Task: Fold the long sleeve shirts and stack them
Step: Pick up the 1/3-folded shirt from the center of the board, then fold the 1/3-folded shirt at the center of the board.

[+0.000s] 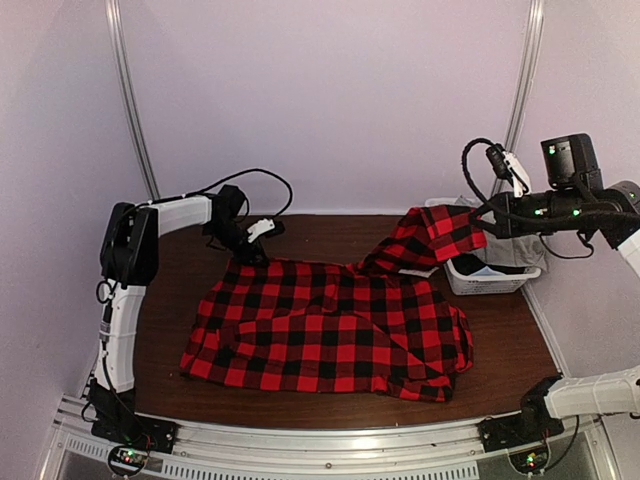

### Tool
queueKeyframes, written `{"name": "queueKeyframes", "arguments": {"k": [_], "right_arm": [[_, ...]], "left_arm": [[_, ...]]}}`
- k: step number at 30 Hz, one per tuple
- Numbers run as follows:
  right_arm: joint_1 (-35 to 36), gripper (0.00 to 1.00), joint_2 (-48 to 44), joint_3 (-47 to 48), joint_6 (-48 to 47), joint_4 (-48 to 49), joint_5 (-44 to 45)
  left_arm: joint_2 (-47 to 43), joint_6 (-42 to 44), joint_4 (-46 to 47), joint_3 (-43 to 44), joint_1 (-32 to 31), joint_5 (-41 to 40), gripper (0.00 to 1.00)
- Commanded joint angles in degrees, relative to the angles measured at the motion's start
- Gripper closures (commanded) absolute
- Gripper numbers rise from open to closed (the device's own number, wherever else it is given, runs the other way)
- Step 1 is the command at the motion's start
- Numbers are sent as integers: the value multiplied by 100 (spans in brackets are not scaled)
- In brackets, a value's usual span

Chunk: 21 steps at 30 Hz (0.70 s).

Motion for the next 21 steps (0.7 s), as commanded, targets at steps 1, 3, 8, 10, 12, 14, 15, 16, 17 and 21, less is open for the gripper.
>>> {"name": "queueKeyframes", "arguments": {"k": [1,3,8,10,12,14,15,16,17,21], "right_arm": [[-44,100,-32,68,-102,31,82],[-50,100,-37,152,-104,-30,88],[-50,100,-64,420,-107,-350,7],[-50,100,-79,490,-75,-507,-125],[-50,100,-101,571,-34,-695,-232],[-51,100,-144,677,24,-934,-221],[-50,100,-165,725,65,-1040,-197],[-50,100,-187,766,104,-1137,-171],[-50,100,-225,779,145,-1216,-159],[-50,100,-449,738,447,-1351,-64]], "left_arm": [[6,-159,-155,233,40,84,99],[-137,-363,-163,134,42,-24,100],[-1128,-1000,609,-1043,6,-331,100],[-1655,-1163,1072,-1655,-111,-644,100],[-2074,-1290,1301,-2077,-255,-1016,100],[-2449,-1453,1423,-2425,-408,-1426,100],[-2560,-1519,1428,-2528,-492,-1590,100],[-2650,-1555,1434,-2627,-591,-1761,100],[-2697,-1615,1435,-2698,-682,-1934,100],[-2799,-1947,1155,-2820,-930,-2467,100]]}}
